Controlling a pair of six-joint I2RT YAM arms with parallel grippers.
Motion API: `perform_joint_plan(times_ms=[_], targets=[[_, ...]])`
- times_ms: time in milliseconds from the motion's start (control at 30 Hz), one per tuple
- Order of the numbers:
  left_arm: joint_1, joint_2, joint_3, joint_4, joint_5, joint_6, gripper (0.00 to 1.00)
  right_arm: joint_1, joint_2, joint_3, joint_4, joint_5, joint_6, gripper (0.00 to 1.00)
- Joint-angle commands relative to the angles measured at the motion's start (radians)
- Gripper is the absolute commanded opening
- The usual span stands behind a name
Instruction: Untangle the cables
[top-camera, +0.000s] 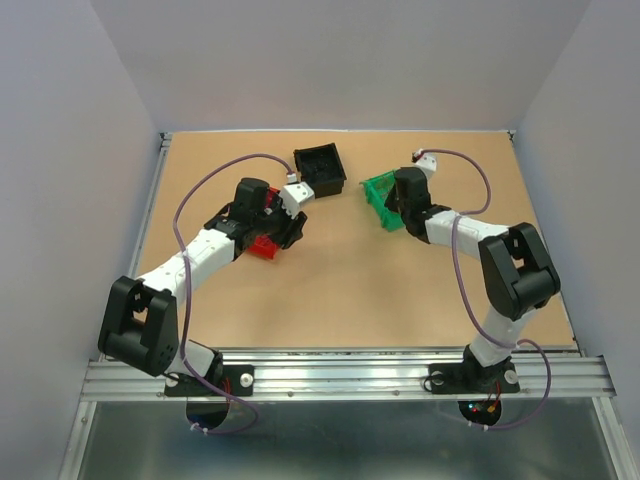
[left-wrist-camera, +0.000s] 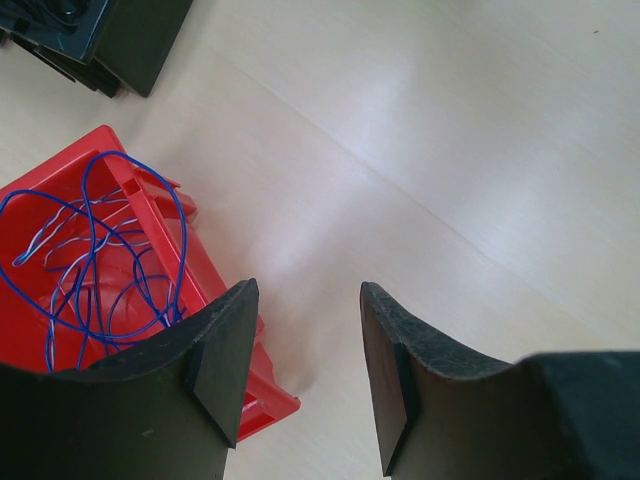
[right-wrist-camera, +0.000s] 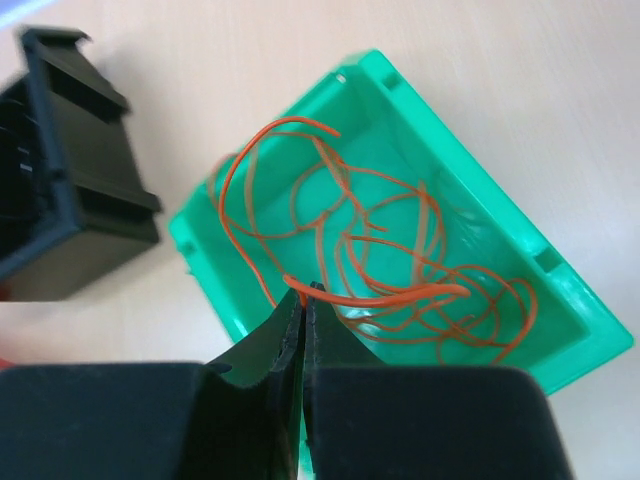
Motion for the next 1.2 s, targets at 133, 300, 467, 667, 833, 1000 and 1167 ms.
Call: perform_joint_plan(times_ms=[133, 300, 467, 667, 833, 1000, 1167], targets=[[-0.001, 0.003, 0.002, 0.018, 0.006, 0.005, 0.56, -0.001, 0.102, 0.121, -0.192, 0.051, -0.15, 0.08], [-0.001, 0.006, 0.002, 0.018, 0.005, 0.005, 0.56, -0.001, 0.081, 0.148, -0.197, 0.057, -0.168, 0.21], [-0.001, 0.008, 0.002, 0.017, 0.0, 0.005, 0.56, -0.001, 0.02, 0.169, -0.2, 0.038, -0.19, 0.29], [0.0, 0.003, 0.002, 0.018, -0.003, 0.008, 0.56, -0.001, -0.075, 0.14, -0.213, 0.015, -0.198, 0.37], [0.0, -0.017, -0.007, 0.026, 0.0, 0.01, 0.57, -0.001, -0.19, 0.048, -0.213, 0.02, -0.178, 0.64], [0.06, -0.134, -0.048, 0.067, 0.043, -0.012, 0.61, 0.0, -0.35, -0.104, -0.206, -0.074, -0.179, 0.81], [0.195, -0.279, -0.109, 0.173, 0.089, -0.049, 0.63, 0.0, -0.555, -0.331, -0.132, -0.114, -0.23, 0.82]])
